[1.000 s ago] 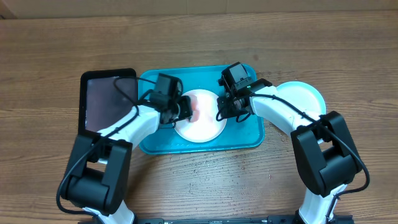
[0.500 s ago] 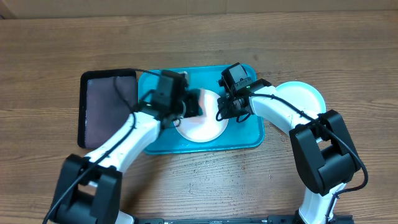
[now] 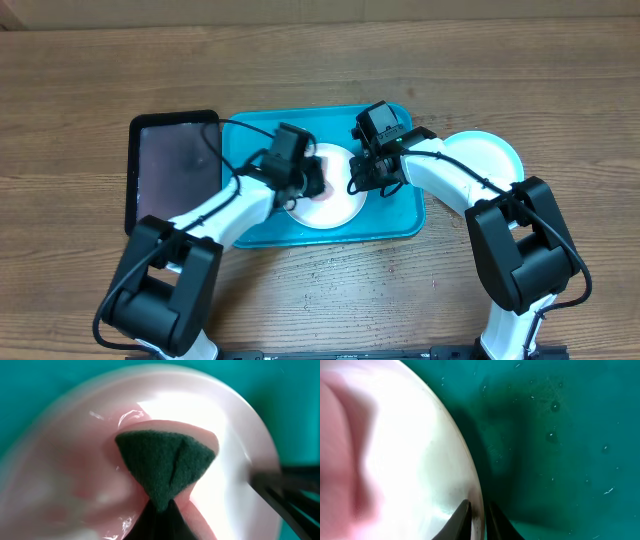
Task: Clean dirty plates on tray and stack at the side
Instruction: 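Scrub the stained white plate with the sponge in the left gripper, then return the sponge to the black tray with the left gripper, then tilt the white plate up on its edge with the right gripper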
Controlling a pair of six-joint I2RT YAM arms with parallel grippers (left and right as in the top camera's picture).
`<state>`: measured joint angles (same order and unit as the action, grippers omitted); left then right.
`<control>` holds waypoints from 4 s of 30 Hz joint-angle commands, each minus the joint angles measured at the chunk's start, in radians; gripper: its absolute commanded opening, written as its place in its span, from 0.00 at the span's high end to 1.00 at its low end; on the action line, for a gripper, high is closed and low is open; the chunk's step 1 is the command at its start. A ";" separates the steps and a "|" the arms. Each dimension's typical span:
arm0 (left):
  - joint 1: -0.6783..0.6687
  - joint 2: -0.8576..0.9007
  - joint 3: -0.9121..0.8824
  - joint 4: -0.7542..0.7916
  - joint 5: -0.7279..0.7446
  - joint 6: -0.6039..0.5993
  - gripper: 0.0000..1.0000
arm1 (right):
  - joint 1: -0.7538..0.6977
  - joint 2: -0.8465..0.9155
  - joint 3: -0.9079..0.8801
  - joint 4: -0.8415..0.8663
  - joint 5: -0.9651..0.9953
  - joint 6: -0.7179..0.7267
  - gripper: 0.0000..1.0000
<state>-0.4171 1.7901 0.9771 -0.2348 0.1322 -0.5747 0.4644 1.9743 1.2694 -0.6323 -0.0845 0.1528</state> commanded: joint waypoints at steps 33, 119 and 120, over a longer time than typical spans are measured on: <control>0.454 -0.209 0.166 -0.450 -0.142 0.418 0.96 | -0.007 0.018 0.000 -0.012 0.038 -0.001 0.89; 0.550 0.095 0.174 -0.373 -0.264 0.545 0.37 | 0.270 -0.271 0.103 0.151 1.037 -0.213 0.96; 0.550 0.095 0.161 -0.360 -0.270 0.545 0.44 | 0.270 -0.271 0.103 0.151 1.037 -0.213 0.96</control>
<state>0.1268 1.8687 1.1717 -0.6121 -0.1490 -0.0299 0.7303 1.7424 1.3464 -0.4896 0.9318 -0.0612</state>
